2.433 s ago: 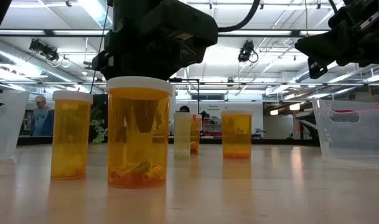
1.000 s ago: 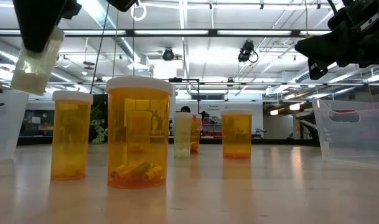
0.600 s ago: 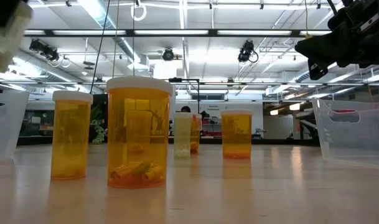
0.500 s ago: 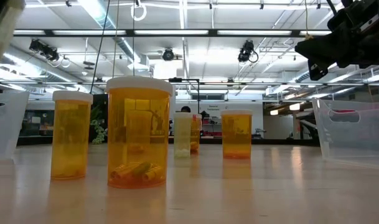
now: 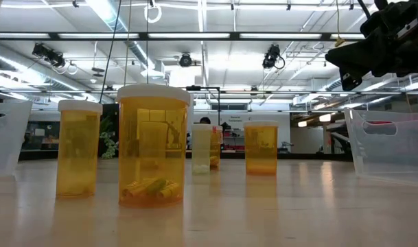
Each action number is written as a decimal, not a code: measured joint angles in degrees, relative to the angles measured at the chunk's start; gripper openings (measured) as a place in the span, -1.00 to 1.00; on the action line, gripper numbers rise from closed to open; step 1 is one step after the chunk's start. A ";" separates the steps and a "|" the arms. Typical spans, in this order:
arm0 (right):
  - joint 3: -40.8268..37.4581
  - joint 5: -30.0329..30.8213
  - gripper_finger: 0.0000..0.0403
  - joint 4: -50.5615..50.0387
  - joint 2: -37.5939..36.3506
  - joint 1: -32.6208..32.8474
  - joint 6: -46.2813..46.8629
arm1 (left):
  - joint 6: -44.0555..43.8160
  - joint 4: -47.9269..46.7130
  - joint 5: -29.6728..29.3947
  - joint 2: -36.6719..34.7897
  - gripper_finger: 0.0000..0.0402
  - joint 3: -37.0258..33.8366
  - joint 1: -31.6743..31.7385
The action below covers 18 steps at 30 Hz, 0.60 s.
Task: Pick and place medicine bottles into bin by pill shape (circle, oval)
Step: Put the small yellow pill bottle into the left transparent bin
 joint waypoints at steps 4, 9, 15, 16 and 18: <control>0.00 0.00 -0.77 0.02 0.03 0.02 -0.02 | 0.02 0.03 -3.15 0.00 -0.37 0.00 -0.67; 0.01 0.00 -0.77 0.02 0.02 0.02 -0.01 | 0.49 0.04 -5.92 -0.02 -0.39 -2.70 -1.36; 0.00 0.00 -0.77 0.07 0.04 0.00 0.00 | 0.34 0.02 -4.09 -1.03 -0.36 -9.62 -1.94; 0.02 0.00 -0.77 0.04 0.04 0.02 0.02 | 0.05 0.11 -3.71 -1.72 -0.36 -10.62 -2.07; 0.01 0.00 -0.77 0.07 0.02 0.01 -0.04 | -1.00 0.34 -3.60 -3.70 -0.38 -12.50 -2.35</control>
